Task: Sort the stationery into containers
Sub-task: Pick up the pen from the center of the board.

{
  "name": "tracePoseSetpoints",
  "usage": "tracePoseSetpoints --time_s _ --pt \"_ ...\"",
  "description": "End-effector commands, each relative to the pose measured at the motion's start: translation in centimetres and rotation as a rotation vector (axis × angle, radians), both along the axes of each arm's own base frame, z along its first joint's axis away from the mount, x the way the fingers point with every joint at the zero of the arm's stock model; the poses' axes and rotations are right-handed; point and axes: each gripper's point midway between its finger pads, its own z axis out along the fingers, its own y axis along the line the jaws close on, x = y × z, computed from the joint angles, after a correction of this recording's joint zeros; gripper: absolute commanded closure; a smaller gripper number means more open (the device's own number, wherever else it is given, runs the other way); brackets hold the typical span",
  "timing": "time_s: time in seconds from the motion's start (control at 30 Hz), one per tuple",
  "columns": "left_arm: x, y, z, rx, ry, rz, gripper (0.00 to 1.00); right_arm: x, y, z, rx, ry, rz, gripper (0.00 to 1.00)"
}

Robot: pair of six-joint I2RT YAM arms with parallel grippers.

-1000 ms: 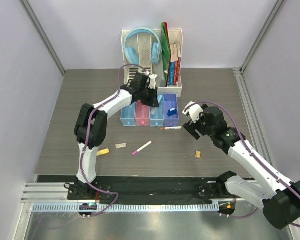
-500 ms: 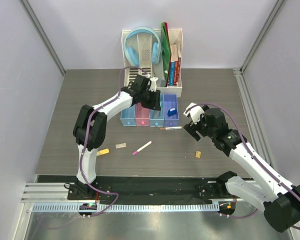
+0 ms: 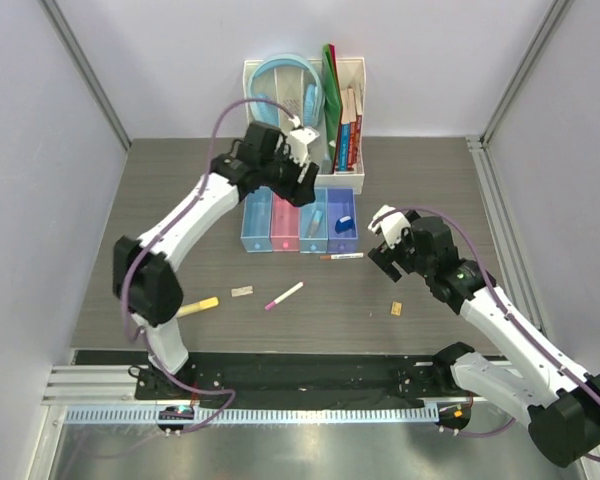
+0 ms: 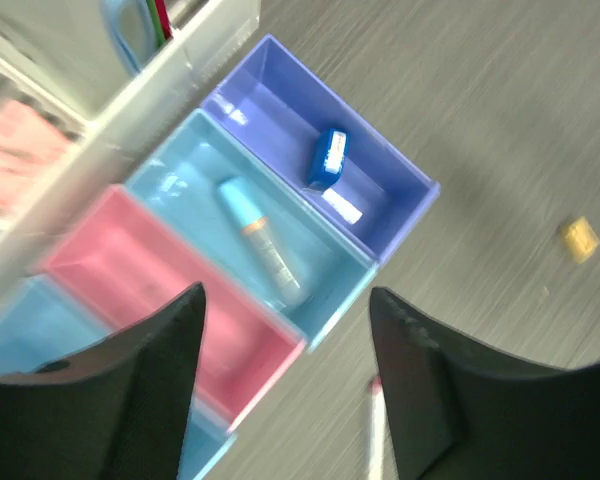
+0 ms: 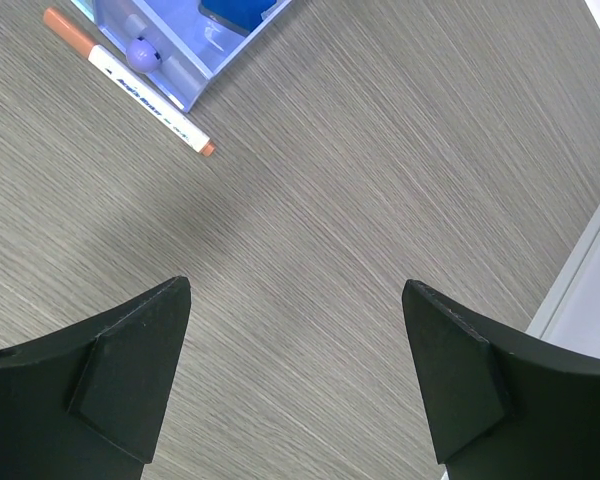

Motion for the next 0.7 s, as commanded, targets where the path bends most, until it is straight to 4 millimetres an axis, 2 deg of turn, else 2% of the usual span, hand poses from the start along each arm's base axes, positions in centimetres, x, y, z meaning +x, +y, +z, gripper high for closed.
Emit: tracePoseSetpoints --time_s 0.0,0.03,0.07,0.1,0.17,0.27,0.3,0.33,0.37,0.4,0.47,0.53,0.57,0.63,0.67 --pt "-5.6 7.4 5.0 0.24 -0.271 -0.247 0.27 0.0 0.5 1.3 0.048 -0.045 0.01 0.08" --pt "-7.3 9.1 5.8 0.272 -0.317 -0.274 0.22 0.0 0.5 1.3 0.048 -0.045 0.014 0.08" --pt "-8.9 11.2 2.4 0.363 -0.302 -0.339 0.13 -0.1 0.5 1.3 0.051 -0.045 0.017 0.07" --pt "-9.3 13.4 1.3 0.424 -0.301 -0.328 0.09 -0.1 0.6 1.4 0.053 -0.045 0.018 0.07" --pt "-13.0 16.9 -2.2 0.512 -0.248 -0.382 0.0 -0.1 0.7 1.7 0.061 -0.053 0.023 0.07" --pt "-15.7 21.0 -5.3 0.59 -0.207 -0.389 0.0 -0.2 0.9 2.0 0.073 -0.057 0.032 0.07" --pt "-16.0 22.3 -5.9 0.607 -0.202 -0.384 0.0 -0.2 0.9 2.1 0.075 -0.058 0.031 0.07" --pt "-16.6 23.1 -6.5 0.621 -0.191 -0.386 0.0 -0.3 0.9 2.1 0.076 -0.058 0.032 0.07" --pt "-17.8 23.9 -8.1 0.639 -0.148 -0.402 0.0 -0.4 0.9 2.2 0.078 -0.062 0.034 0.07" --pt "-18.3 24.7 -8.3 0.656 -0.161 -0.412 0.0 -0.4 0.9 2.2 0.079 -0.061 0.033 0.07" --pt "-19.9 25.5 -10.1 0.664 -0.123 -0.436 0.0 -0.5 0.9 2.3 0.083 -0.063 0.034 0.07" --pt "-20.6 26.1 -10.9 0.677 -0.137 -0.449 0.0 -0.6 0.9 2.5 0.089 -0.068 0.037 0.07" --pt "-21.3 26.7 -12.1 0.696 -0.119 -0.451 0.0 -0.7 0.8 2.5 0.092 -0.069 0.034 0.07" --pt "-21.5 27.0 -12.7 0.712 -0.141 -0.459 0.0 -0.7 0.9 2.7 0.096 -0.072 0.034 0.07" --pt "-22.4 27.2 -13.9 0.716 -0.114 -0.473 0.0 -0.8 0.9 2.8 0.098 -0.075 0.037 0.07"
